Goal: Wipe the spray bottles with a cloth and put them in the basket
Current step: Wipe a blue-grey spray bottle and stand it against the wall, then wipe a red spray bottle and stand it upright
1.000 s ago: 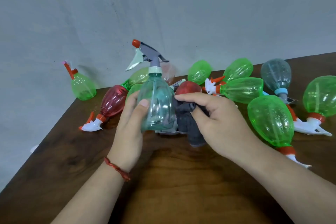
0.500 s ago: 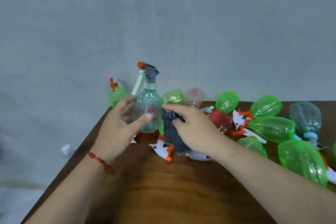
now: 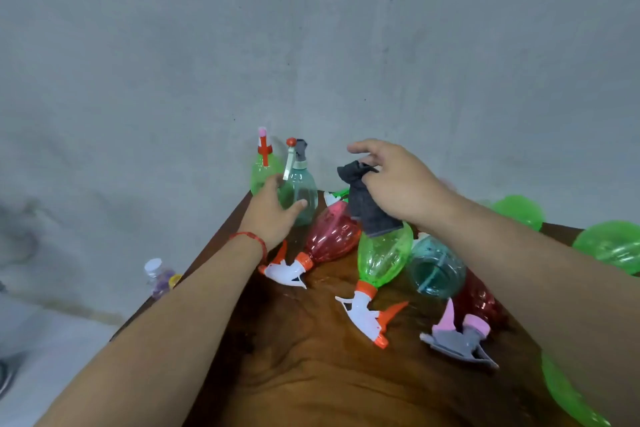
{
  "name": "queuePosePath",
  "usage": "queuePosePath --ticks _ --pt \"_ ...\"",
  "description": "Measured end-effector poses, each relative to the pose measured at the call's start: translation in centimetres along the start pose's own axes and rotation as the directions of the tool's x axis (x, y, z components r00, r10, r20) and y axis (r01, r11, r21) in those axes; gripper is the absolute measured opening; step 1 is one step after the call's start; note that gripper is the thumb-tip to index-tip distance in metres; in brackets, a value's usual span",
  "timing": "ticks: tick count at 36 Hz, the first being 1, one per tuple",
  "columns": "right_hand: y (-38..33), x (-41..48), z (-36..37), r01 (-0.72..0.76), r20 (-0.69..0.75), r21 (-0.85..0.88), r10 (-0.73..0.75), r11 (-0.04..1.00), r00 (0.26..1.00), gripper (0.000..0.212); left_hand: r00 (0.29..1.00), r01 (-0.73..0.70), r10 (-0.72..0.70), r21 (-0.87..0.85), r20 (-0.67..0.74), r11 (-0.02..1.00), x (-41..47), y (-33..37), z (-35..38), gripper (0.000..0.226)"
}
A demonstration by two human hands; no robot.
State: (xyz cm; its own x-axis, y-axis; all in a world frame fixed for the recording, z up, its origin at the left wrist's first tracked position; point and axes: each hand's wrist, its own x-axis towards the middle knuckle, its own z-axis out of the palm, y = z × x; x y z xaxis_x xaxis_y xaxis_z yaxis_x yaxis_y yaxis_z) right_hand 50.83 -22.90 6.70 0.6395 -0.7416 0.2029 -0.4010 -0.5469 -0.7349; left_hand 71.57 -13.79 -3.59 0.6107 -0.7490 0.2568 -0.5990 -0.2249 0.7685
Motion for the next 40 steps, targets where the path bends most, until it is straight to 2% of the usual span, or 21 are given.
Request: queuePosePath --ticks 10,17,22,24,26,28,30,37,40 --pt "2.3 -0.1 -0.6 -0.022 -0.017 0.020 0.022 1.000 1.000 0.057 0.995 0.065 -0.050 0.176 -0.084 0.982 3.8 -0.8 2.4 0.073" --pt "3.1 -1.5 -2.1 -0.085 -0.035 0.059 0.087 0.995 0.996 0.055 0.989 0.135 -0.127 0.114 -0.072 0.984 2.6 -1.0 2.8 0.081" --pt "3.0 -3.8 -3.8 -0.112 -0.063 0.065 0.117 0.992 0.991 0.053 0.994 0.096 -0.085 0.164 -0.068 0.982 0.0 0.4 1.0 0.055" --pt "2.8 -4.8 -4.3 -0.110 -0.065 0.080 0.115 0.991 0.991 0.054 0.998 0.052 -0.057 0.166 0.028 0.985 -1.2 1.6 0.3 0.047" --pt "2.8 -5.9 -4.7 -0.104 -0.072 0.095 0.111 0.990 0.991 0.053 0.979 0.008 -0.038 0.148 0.198 0.989 -2.3 3.3 -0.1 0.056" --pt "2.8 -7.1 -5.1 -0.097 -0.074 0.103 0.105 0.990 0.992 0.053 0.939 -0.023 -0.045 0.193 0.342 0.981 -3.0 4.9 0.0 0.075" --pt "2.6 -8.6 -5.6 -0.085 -0.072 0.115 0.093 0.990 0.993 0.054 0.906 -0.030 -0.092 0.282 0.412 0.959 -3.6 5.9 0.5 0.089" --pt "2.7 -15.4 -8.5 -0.056 -0.103 0.168 0.074 0.984 0.992 0.059 0.937 -0.034 -0.145 0.493 0.319 0.869 -5.8 8.1 0.4 0.100" --pt "3.0 -18.8 -10.1 -0.020 -0.133 0.227 0.052 0.974 0.990 0.063 0.936 -0.068 -0.107 0.470 0.335 0.880 -7.3 10.6 -0.9 0.101"
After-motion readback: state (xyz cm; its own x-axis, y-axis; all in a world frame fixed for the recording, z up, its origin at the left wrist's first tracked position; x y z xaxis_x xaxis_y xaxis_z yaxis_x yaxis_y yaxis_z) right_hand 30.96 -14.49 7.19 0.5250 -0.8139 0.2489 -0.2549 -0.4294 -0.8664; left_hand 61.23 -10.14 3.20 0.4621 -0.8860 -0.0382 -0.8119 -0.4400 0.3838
